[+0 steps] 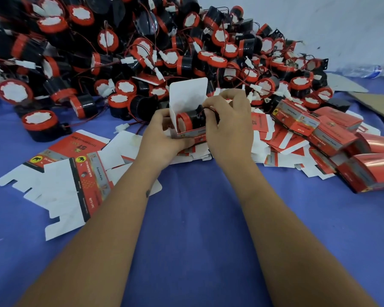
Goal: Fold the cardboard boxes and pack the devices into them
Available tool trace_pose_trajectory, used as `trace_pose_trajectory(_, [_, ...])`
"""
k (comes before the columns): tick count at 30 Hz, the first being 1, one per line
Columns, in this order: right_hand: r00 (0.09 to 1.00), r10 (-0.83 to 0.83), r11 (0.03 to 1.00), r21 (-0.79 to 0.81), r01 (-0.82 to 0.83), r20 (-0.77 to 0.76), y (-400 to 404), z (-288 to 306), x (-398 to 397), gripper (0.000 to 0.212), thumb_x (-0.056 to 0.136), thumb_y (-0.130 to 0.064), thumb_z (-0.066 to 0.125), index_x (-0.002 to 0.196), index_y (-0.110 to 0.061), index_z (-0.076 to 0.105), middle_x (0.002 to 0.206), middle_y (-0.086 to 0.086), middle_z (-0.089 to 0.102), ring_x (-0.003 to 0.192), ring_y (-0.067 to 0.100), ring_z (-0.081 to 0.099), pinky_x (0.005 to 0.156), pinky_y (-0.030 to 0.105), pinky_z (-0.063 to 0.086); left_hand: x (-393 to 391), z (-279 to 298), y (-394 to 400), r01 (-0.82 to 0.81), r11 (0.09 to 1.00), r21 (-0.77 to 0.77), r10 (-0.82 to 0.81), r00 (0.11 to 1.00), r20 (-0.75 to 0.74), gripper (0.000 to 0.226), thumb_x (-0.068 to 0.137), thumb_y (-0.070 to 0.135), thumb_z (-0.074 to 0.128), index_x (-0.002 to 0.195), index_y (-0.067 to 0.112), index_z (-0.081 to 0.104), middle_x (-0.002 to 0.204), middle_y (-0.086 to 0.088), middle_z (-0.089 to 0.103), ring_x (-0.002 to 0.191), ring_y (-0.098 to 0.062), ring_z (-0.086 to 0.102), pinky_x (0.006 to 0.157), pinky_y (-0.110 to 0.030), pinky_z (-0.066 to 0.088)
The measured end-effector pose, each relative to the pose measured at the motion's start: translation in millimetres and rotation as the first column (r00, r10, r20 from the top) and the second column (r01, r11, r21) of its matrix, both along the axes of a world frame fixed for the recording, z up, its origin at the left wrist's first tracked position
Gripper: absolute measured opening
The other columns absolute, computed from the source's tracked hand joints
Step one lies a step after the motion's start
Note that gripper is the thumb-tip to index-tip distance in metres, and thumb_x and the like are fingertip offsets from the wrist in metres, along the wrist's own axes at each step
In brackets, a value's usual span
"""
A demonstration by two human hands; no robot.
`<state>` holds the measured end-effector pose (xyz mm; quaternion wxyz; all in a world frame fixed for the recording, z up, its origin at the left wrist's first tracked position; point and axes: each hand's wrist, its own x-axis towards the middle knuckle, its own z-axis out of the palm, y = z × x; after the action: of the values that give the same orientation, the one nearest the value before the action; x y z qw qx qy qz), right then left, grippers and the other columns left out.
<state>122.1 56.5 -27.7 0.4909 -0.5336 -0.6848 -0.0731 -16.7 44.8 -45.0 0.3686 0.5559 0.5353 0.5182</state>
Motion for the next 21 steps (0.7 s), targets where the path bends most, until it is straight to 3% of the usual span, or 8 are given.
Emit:
trace_pose_trajectory(3, [0.979,-0.077,0.997,0.009,0.077,0.19,-2,0,2,0.033,0.084,0.005,0.061,0.108,-0.016,0.071,0.123,0.016,0.057,0.101,0.032,0.055,0.066,0.035,0.045,0,0,0,0.005,1.0,-0.001,-0.005,1.0,-0.01,0.071,0.075,0.006,0.084,0.135,0.022,0.048,0.128,0.005,0.059,0.115,-0.008,0.055,0.095,-0.027,0.052])
trace_pose_trajectory(7, [0.938,-0.119,0.98,0.192,0.057,0.327,-5,2,7,0.038,0.074,0.008,0.058,0.102,-0.013,0.073,0.122,0.021,0.061,0.106,0.037,0.06,0.083,0.043,0.048,0,-1,0,0.011,1.0,-0.02,-0.011,1.0,0.007,0.072,0.076,0.008,0.084,0.136,0.021,0.046,0.129,0.003,0.058,0.118,-0.014,0.058,0.099,-0.037,0.053])
trace_pose_trajectory(10, [0.892,-0.133,0.968,0.249,0.024,0.431,-7,4,6,0.028,0.077,-0.007,0.052,0.09,-0.013,0.075,0.123,0.018,0.062,0.111,0.037,0.059,0.096,0.045,0.039,1,-1,0,0.008,1.0,-0.012,-0.008,1.0,0.007,0.07,0.076,0.014,0.085,0.134,0.023,0.046,0.125,0.006,0.06,0.109,-0.008,0.06,0.09,-0.024,0.054])
trace_pose_trajectory(12, [0.852,-0.175,0.975,0.208,0.08,0.494,-8,3,3,0.028,0.081,-0.014,0.049,0.087,-0.014,0.076,0.126,0.013,0.063,0.116,0.034,0.058,0.101,0.046,0.033,1,-2,0,0.008,1.0,-0.005,-0.008,1.0,0.015,0.069,0.076,0.014,0.085,0.133,0.022,0.047,0.12,0.008,0.061,0.101,-0.001,0.061,0.081,-0.016,0.053])
trace_pose_trajectory(15, [0.808,-0.249,0.968,0.108,0.228,0.534,-11,3,1,0.034,0.084,-0.02,0.042,0.09,-0.016,0.075,0.131,0.007,0.059,0.125,0.029,0.052,0.107,0.044,0.022,1,-3,2,0.008,1.0,-0.002,-0.008,1.0,0.007,0.068,0.076,0.014,0.086,0.131,0.022,0.046,0.116,0.011,0.061,0.101,-0.002,0.06,0.084,-0.021,0.054])
trace_pose_trajectory(21, [0.876,-0.23,0.947,-0.11,0.302,0.424,-8,-1,-13,0.044,0.098,-0.04,0.035,0.104,-0.013,0.069,0.151,0.008,0.037,0.144,0.026,0.024,0.117,0.047,0.008,0,-6,5,0.008,1.0,-0.003,-0.008,1.0,0.008,0.061,0.077,0.015,0.085,0.12,0.031,0.045,0.106,0.017,0.062,0.089,0.006,0.064,0.07,-0.011,0.053])
